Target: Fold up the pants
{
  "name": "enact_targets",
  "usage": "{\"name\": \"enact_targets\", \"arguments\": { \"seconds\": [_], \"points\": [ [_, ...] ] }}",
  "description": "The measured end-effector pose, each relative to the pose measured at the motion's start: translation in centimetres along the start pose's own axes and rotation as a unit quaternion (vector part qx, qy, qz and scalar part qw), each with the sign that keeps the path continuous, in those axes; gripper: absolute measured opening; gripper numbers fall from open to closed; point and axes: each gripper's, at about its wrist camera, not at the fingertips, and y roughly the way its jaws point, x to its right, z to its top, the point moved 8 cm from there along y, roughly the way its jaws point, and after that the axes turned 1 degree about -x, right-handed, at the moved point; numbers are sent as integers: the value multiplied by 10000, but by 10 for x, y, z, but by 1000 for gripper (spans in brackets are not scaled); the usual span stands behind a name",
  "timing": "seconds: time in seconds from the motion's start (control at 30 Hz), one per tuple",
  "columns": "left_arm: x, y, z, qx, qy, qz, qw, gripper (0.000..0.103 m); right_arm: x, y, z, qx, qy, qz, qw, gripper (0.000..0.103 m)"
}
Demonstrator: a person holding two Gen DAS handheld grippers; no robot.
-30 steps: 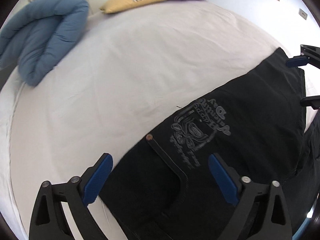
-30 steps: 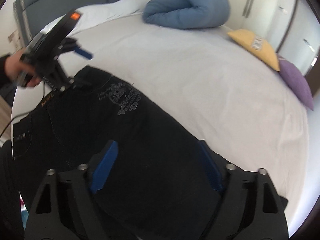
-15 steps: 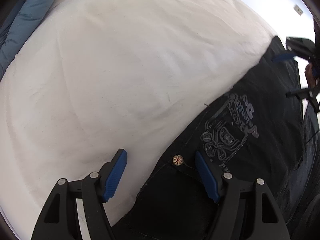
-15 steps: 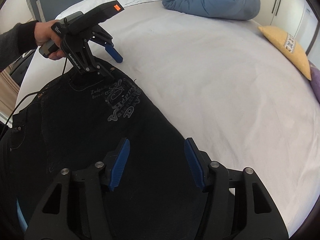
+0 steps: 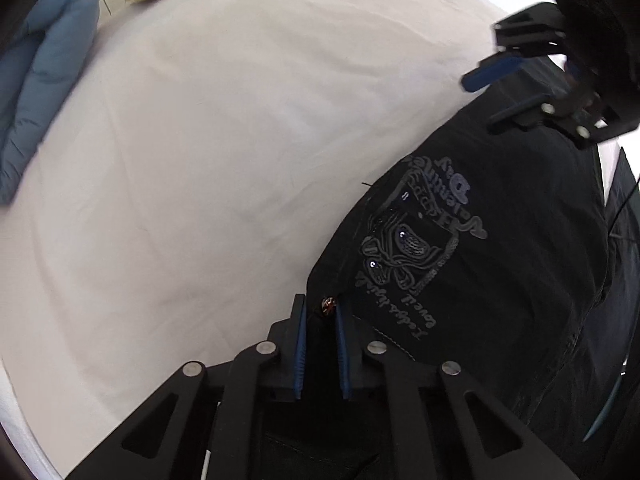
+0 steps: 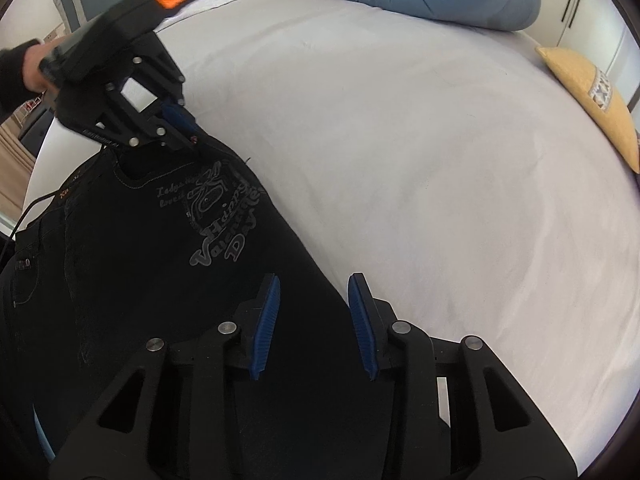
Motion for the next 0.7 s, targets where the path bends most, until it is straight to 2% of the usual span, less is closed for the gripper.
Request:
{"name": "enact_targets", "arguments": {
  "seconds": [0.2, 0.27, 0.33, 0.4, 0.5, 0.63, 0.7],
  "points": [
    [19, -35, -12, 578, 151, 264, 9979, 13, -6, 10, 7, -201, -300, -33, 9993, 34],
    [27, -36, -13, 648, 242, 324, 9971, 13, -6, 15, 11, -270, -345, -70, 9990, 34],
    [46, -42, -29, 691, 284, 322, 9967, 13, -7, 21, 12, -330, -353, -52, 9988, 34],
    [54, -40, -25, 696, 323, 314, 9966, 13, -6, 26, 16, -427, -360, -45, 9984, 34],
    [73, -58, -42, 745, 352, 334, 9960, 13, -11, 31, 19, -524, -424, 24, 9977, 34],
    [67, -60, -42, 784, 319, 322, 9959, 13, -18, 38, 22, -698, -434, 203, 9964, 34],
    [68, -59, -42, 767, 341, 356, 9958, 13, -20, 38, 23, -691, -291, 381, 9965, 15]
  ]
}}
